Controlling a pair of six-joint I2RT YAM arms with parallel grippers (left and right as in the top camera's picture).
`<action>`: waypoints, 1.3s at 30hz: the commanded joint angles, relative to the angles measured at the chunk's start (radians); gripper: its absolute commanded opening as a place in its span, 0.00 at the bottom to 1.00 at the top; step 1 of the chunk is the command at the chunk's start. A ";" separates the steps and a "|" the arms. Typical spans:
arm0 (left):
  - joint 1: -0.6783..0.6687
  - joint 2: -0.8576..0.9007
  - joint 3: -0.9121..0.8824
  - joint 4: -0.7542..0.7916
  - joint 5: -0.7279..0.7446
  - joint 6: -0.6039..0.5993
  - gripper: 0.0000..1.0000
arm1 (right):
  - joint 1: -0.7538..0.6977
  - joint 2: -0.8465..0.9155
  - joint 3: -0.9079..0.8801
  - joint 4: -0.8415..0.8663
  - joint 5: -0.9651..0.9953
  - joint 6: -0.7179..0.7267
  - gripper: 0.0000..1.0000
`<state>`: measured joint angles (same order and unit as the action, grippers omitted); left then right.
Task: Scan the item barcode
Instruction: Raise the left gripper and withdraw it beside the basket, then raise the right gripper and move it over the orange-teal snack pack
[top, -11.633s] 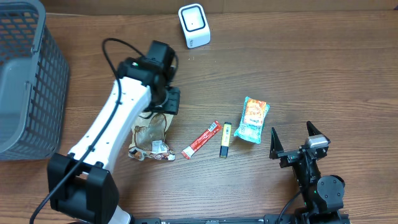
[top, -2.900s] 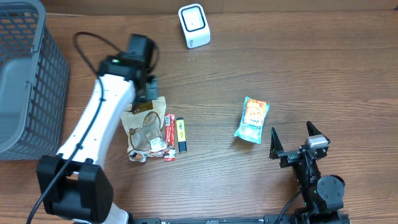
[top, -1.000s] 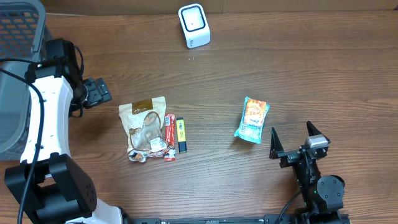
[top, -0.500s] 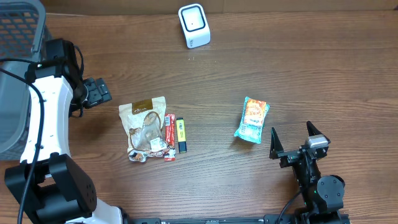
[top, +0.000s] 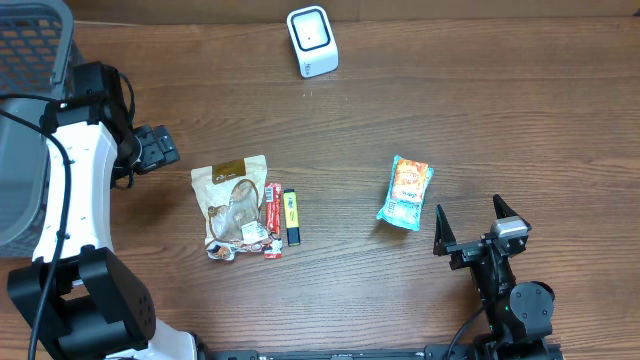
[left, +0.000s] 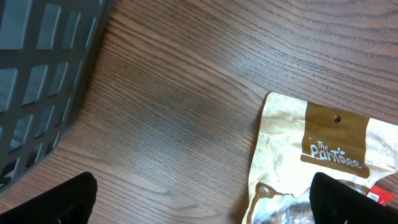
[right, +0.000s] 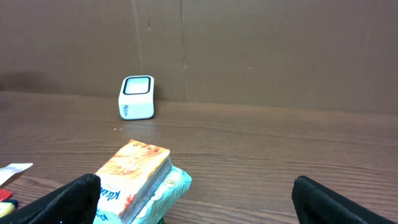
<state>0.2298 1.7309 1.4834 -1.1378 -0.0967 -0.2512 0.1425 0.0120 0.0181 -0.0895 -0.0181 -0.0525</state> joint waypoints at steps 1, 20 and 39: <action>-0.001 -0.003 0.004 -0.002 0.012 0.012 1.00 | -0.006 -0.009 -0.010 0.005 0.010 -0.005 1.00; -0.001 -0.003 0.004 -0.003 0.012 0.012 1.00 | -0.006 -0.009 -0.010 0.008 -0.011 0.002 1.00; -0.001 -0.003 0.004 -0.003 0.012 0.012 1.00 | -0.006 -0.006 0.204 -0.002 -0.016 0.172 1.00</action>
<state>0.2298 1.7309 1.4834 -1.1378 -0.0967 -0.2512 0.1425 0.0120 0.1135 -0.0921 -0.0444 0.1036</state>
